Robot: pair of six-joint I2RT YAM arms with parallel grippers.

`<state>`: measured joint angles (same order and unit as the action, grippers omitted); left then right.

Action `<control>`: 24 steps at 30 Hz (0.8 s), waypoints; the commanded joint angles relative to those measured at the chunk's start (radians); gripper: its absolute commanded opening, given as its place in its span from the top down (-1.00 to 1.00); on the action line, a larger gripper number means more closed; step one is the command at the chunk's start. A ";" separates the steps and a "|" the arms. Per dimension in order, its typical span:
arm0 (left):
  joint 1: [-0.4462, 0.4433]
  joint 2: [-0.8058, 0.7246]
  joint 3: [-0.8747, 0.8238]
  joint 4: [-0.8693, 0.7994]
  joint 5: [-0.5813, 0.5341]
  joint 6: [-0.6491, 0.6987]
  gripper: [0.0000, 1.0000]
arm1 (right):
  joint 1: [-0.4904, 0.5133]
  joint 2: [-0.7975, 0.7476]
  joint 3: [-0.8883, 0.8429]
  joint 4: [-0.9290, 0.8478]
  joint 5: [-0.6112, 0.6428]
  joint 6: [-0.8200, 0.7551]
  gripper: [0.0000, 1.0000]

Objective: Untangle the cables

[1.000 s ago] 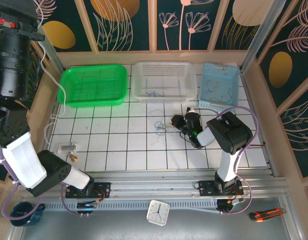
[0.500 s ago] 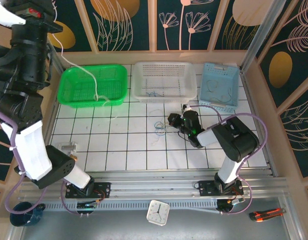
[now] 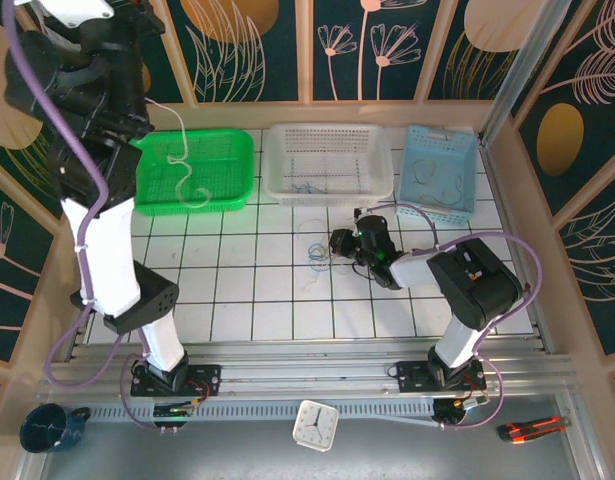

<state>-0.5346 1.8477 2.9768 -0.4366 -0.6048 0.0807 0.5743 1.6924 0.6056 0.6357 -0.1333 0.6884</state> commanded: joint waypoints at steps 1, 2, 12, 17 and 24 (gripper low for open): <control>0.017 0.037 -0.012 0.081 -0.084 0.106 1.00 | 0.011 -0.034 0.044 -0.057 -0.021 -0.040 0.89; 0.027 0.046 -0.024 0.091 -0.084 0.111 1.00 | 0.012 -0.032 0.052 -0.063 -0.027 -0.043 0.90; 0.183 0.125 -0.117 0.084 -0.019 0.001 1.00 | 0.023 -0.029 0.085 -0.108 -0.063 -0.075 0.92; 0.271 0.165 -0.172 0.078 0.038 -0.081 1.00 | 0.026 -0.049 0.076 -0.132 -0.061 -0.088 0.93; 0.343 0.237 -0.213 0.084 0.100 -0.159 1.00 | 0.034 -0.082 0.064 -0.169 -0.049 -0.108 0.94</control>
<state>-0.2123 2.0594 2.7731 -0.3855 -0.5526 -0.0212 0.5957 1.6455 0.6678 0.4946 -0.1848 0.6071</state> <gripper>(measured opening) 0.044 0.044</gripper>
